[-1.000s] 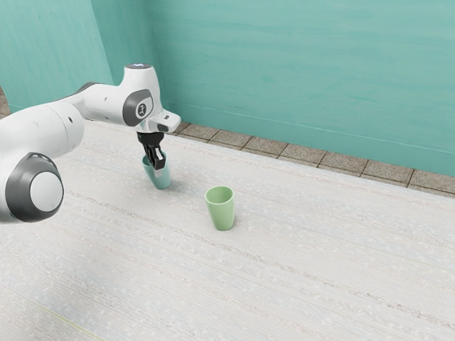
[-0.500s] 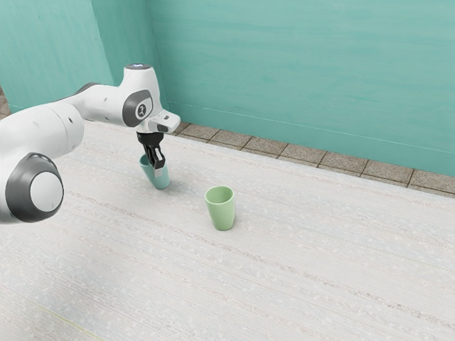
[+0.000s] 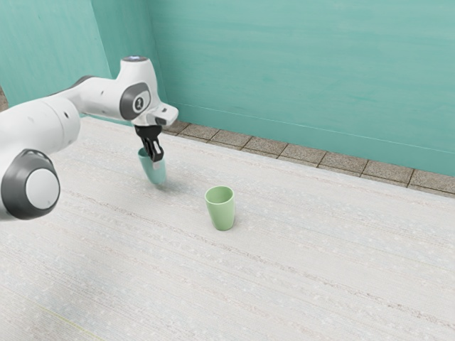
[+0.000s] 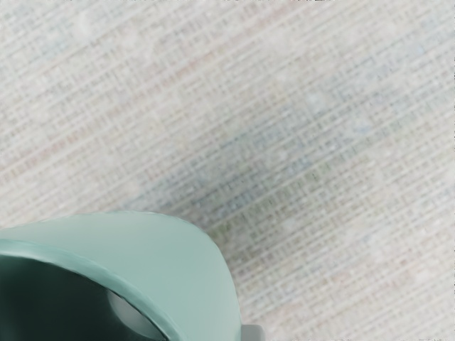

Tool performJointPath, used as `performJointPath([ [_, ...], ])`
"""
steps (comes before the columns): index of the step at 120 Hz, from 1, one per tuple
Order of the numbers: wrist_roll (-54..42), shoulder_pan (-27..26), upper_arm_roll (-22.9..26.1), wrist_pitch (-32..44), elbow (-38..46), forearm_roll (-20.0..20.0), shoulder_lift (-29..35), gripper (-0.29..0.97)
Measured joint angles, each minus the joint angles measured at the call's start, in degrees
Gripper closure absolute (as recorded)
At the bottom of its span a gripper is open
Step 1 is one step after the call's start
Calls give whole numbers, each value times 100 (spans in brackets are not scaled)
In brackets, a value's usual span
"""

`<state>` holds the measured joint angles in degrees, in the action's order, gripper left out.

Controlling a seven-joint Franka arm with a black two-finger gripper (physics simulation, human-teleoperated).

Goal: Place the left cup onto the right cup

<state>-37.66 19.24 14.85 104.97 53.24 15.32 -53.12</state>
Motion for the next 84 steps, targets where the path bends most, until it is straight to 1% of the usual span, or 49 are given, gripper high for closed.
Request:
performJointPath([
  [24, 26, -57, 9, 7, 150, -13, 325, 79],
  [36, 46, -122, 2, 32, 381, -29, 570, 79],
  [59, 94, -353, -14, 97, 803, -72, 1031, 79],
  [84, 156, -593, -24, 128, 1156, -91, 1373, 79],
])
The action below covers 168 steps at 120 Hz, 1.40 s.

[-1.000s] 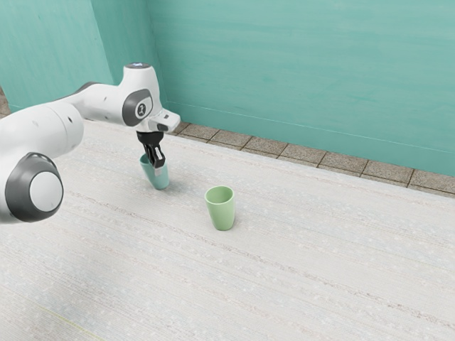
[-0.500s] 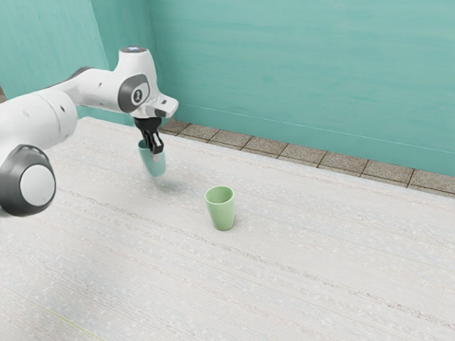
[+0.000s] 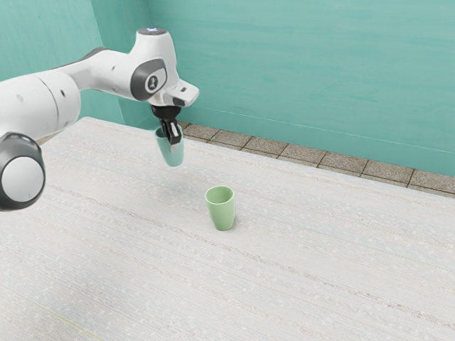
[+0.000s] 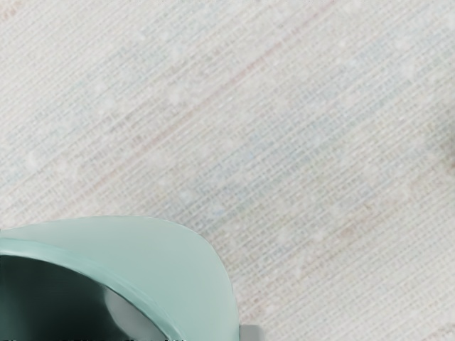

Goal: Place the left cup onto the right cup

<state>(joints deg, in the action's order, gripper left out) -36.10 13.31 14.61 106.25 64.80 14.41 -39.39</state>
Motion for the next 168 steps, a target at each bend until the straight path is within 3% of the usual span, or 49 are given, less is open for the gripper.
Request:
performJointPath([
  [168, 385, -1238, -230, 582, 2012, -340, 1680, 78],
])
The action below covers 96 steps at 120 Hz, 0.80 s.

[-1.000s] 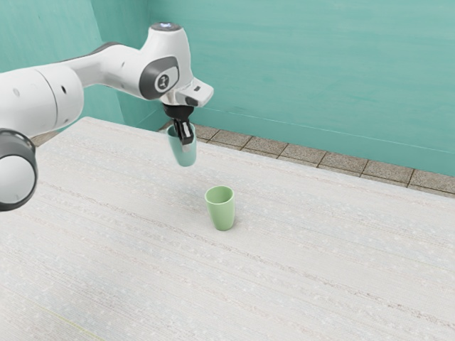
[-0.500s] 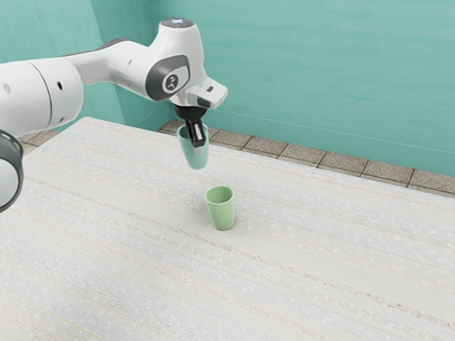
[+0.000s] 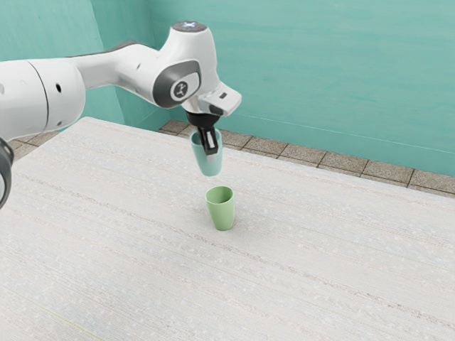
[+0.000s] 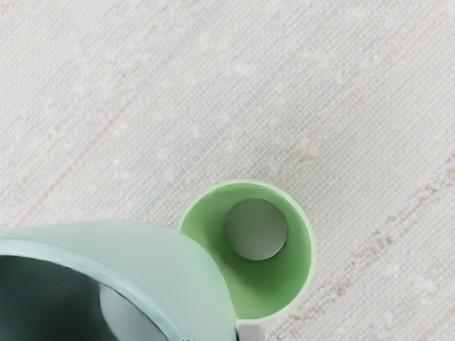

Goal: Place the left cup onto the right cup

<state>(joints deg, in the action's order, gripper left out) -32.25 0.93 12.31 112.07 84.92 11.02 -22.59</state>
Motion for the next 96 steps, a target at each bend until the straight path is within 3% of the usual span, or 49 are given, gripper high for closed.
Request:
performJointPath([
  [96, 200, -154, -1, 218, 335, -79, 34, 77],
])
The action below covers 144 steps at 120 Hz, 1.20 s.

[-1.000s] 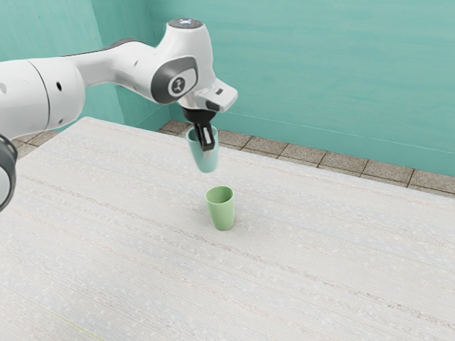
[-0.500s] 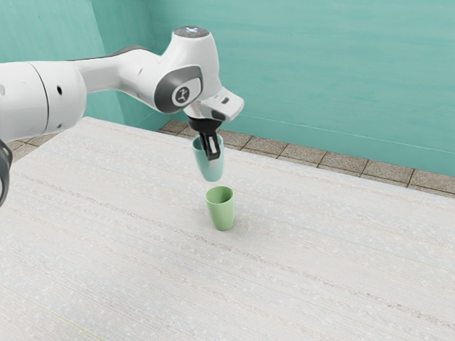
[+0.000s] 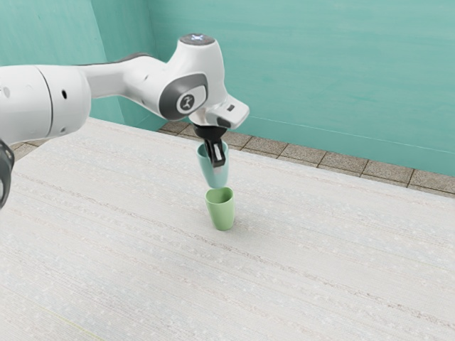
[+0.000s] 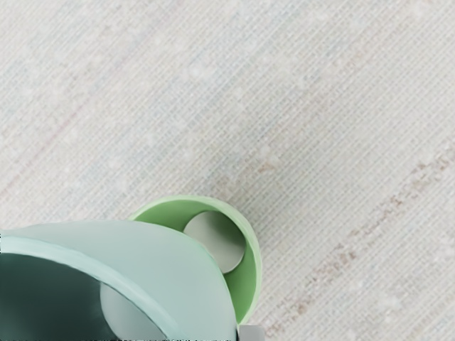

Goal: Place the left cup onto the right cup

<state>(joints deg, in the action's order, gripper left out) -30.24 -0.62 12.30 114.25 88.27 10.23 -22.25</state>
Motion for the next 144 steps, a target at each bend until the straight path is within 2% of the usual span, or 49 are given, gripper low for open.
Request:
performJointPath([
  [144, 94, -35, -59, 145, -174, 5, -489, 77],
])
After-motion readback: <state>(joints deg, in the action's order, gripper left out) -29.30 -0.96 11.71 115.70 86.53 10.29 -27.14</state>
